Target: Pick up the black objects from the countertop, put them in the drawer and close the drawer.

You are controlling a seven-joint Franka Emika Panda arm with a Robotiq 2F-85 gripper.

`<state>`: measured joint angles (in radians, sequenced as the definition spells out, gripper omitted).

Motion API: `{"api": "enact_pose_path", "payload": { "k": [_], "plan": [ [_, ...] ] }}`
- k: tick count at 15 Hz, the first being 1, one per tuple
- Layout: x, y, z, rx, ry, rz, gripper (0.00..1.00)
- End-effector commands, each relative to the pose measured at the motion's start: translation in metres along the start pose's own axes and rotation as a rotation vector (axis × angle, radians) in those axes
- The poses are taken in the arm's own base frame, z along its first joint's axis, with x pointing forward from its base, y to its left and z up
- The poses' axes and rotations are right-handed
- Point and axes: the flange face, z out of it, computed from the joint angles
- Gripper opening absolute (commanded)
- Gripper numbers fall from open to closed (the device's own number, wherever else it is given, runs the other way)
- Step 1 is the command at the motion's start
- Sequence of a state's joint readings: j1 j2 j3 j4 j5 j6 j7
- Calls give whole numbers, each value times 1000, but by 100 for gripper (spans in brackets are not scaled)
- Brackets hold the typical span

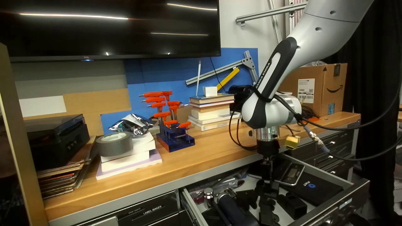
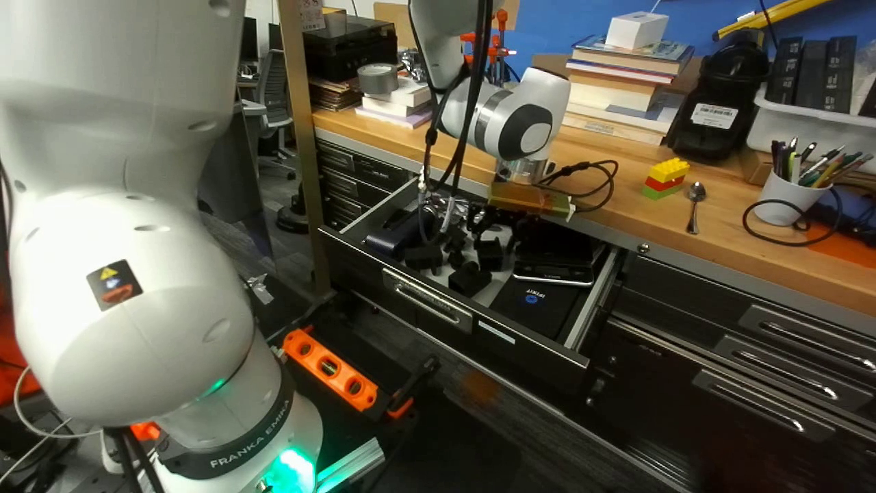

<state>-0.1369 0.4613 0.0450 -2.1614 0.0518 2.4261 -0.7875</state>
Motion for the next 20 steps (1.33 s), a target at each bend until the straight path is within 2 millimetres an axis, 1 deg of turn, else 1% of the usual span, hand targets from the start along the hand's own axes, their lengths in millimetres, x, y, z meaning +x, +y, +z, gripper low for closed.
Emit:
{"api": "enact_pose_path", "payload": {
  "k": [1,3,4,7,8,11,14,17,20],
  "plan": [
    [0,-1,-6,16,35,41,100],
    [-1,-5,-13,-2,6,159,100],
    [-2,-10,-18,-11,4,227,100],
    [-10,-31,-34,-24,24,371,100],
    [-16,-40,-42,-30,43,441,99],
    [-42,-67,-62,-39,56,601,100],
    [-79,-95,-76,-42,71,764,100],
    [-111,-116,-80,-47,75,932,100],
    [-140,-132,-74,-36,82,1104,100]
  ]
}}
